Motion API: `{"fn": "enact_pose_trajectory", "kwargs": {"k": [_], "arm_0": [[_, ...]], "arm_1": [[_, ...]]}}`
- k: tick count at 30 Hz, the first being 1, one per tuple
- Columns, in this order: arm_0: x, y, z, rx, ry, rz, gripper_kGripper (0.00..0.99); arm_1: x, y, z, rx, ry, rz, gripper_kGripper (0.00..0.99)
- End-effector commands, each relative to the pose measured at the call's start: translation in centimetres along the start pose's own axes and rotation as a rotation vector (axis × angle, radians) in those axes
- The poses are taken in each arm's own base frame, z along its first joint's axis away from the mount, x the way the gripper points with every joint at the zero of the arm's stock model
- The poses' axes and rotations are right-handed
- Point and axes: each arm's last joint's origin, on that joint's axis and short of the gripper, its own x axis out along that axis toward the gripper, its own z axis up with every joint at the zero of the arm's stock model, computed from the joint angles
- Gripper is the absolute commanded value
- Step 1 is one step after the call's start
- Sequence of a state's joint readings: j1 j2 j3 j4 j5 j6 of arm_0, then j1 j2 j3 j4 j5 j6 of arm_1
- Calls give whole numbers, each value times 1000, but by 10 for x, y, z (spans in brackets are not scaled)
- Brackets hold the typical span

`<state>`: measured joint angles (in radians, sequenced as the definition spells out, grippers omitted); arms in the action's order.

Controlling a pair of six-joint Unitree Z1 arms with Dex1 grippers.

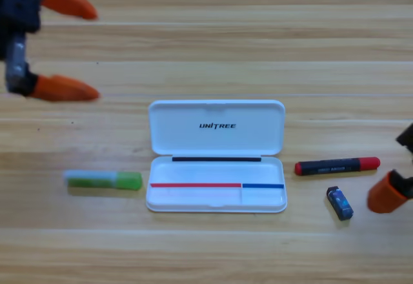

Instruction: Clean up eraser and pencils

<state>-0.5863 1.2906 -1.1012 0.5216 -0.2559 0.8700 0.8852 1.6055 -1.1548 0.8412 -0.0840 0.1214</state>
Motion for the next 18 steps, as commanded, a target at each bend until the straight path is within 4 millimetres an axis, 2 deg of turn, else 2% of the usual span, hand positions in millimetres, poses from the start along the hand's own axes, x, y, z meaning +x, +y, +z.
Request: {"fn": "enact_pose_trajectory", "kwargs": {"k": [1,7,13,15,18], "arm_0": [[6,37,-41,-15,181,41,959],[22,68,-67,-2,303,-57,956],[56,92,-79,-24,423,-250,957],[66,96,-82,-60,475,-289,960],[85,89,-79,-79,523,-360,959]], "arm_1": [[43,-6,24,98,68,-33,988],[72,-6,41,207,101,-46,979],[97,-8,50,244,144,-104,922],[103,-7,50,244,158,-103,905],[110,-6,50,240,178,-96,891]]}}
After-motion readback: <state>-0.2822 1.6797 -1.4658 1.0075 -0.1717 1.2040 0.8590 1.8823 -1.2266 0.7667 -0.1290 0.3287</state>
